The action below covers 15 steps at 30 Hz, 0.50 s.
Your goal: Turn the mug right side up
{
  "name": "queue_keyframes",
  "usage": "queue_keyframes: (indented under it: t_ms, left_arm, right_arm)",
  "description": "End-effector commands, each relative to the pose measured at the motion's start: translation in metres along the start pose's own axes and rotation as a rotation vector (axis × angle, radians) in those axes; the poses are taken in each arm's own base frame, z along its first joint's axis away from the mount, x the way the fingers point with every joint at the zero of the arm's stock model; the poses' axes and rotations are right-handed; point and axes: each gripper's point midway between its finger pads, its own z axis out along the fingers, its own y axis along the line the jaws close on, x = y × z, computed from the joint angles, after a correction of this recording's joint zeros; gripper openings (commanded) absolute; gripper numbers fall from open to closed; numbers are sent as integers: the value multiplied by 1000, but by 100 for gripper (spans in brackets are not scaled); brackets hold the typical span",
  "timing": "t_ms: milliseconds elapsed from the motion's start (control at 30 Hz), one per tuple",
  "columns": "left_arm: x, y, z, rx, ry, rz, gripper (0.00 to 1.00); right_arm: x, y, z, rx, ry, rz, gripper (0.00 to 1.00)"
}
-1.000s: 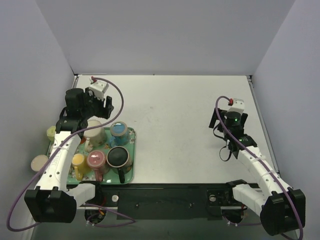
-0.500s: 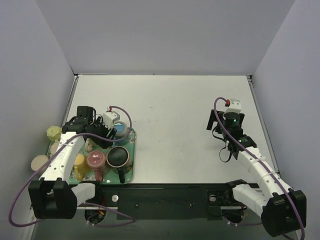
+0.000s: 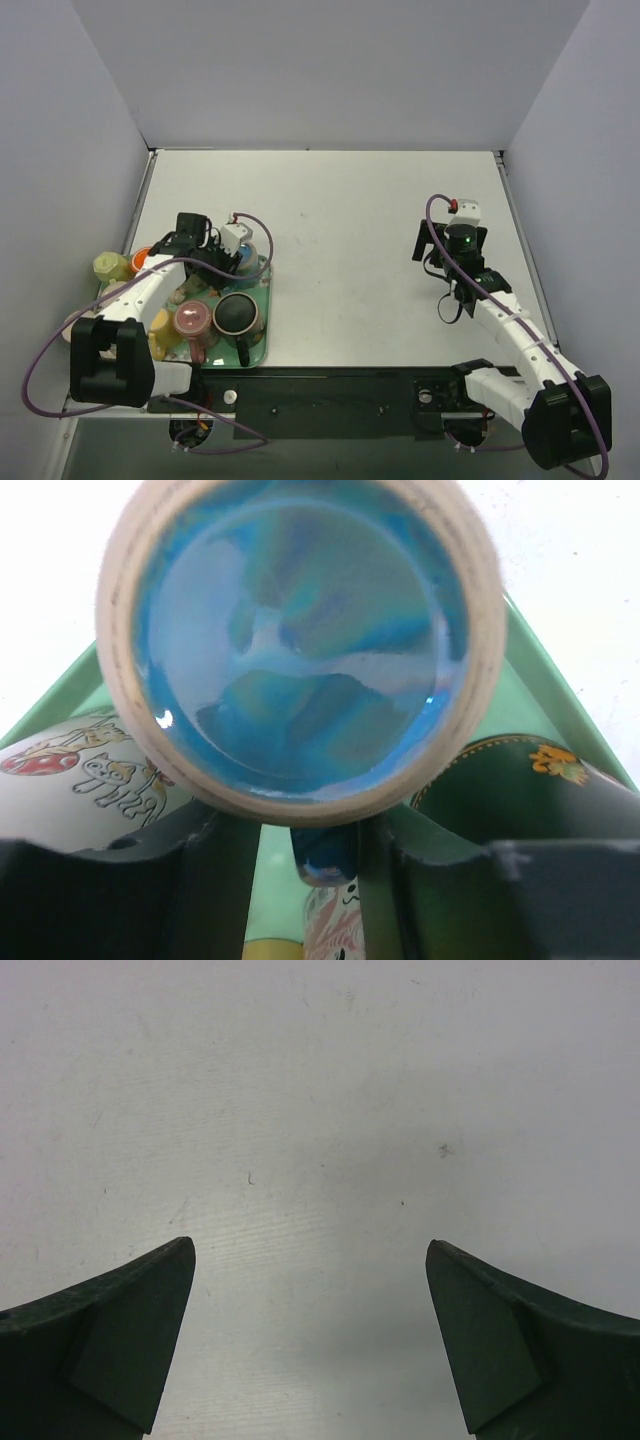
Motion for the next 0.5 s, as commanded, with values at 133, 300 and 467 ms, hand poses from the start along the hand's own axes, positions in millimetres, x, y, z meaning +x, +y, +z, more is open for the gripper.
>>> queue_keyframes:
  t_ms: [133,300,467]
  left_arm:
    - [-20,3,4,5,-54,-21,0]
    - [-58,10,-19,-24,-172,-43,0]
    - [-120,17,-56,-21,-298,-162,0]
  right_arm:
    - [-12,8,0,-33,-22,20,94]
    - [-21,20,-7,-81,-22,59,93]
    - [-45,49,-39,-80,-28,19,93]
